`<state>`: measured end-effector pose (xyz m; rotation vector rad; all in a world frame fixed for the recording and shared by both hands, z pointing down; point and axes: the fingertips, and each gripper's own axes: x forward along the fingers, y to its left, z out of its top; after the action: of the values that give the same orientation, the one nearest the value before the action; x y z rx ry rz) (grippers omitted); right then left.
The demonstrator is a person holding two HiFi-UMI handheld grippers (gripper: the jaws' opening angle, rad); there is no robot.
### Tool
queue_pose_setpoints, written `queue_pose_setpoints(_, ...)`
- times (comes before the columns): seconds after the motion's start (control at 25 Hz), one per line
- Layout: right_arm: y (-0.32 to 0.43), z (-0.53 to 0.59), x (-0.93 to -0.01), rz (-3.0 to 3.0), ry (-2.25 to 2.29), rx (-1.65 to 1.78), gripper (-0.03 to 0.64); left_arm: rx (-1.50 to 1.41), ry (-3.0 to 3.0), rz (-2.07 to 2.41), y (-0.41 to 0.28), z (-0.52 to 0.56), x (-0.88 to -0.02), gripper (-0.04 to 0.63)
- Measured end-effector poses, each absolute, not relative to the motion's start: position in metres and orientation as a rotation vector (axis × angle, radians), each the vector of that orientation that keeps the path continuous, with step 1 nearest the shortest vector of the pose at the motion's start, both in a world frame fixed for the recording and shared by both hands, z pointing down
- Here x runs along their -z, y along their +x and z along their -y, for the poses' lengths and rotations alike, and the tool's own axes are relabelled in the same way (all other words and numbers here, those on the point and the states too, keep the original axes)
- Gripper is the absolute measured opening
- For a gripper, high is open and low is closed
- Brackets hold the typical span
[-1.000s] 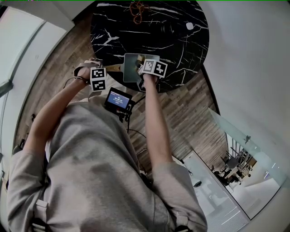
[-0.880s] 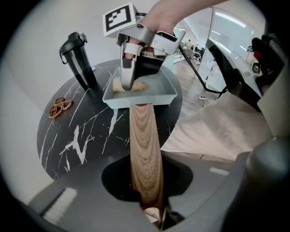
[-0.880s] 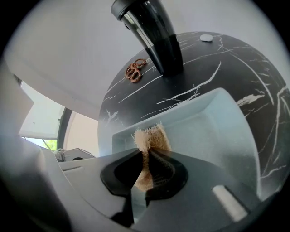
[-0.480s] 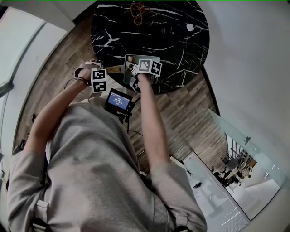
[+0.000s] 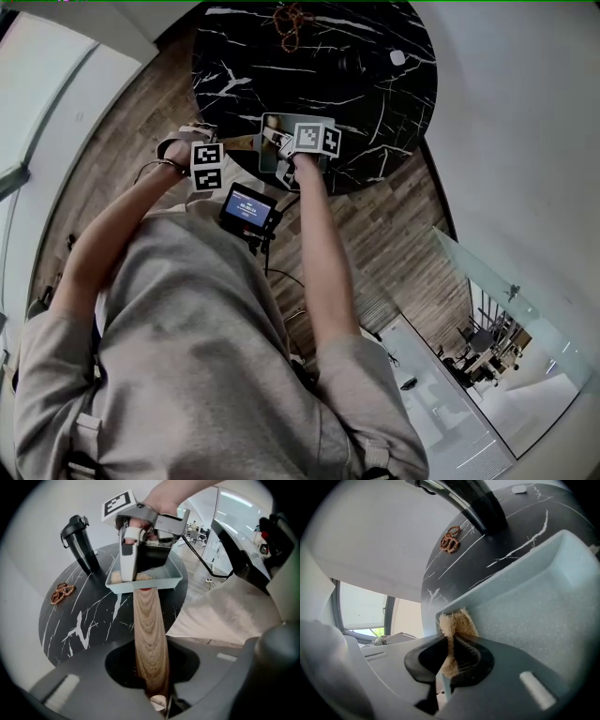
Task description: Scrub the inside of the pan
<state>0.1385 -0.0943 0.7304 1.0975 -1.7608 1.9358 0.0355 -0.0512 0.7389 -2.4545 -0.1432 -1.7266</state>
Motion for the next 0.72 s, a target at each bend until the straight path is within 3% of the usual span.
queue_pose_setpoints(0.72, 0.130, 0.097, -0.683, 2.068, 1.025, -2.223, 0.041, 1.707, -2.465, 0.138, 0.034, 0.050, -0.739, 0.064)
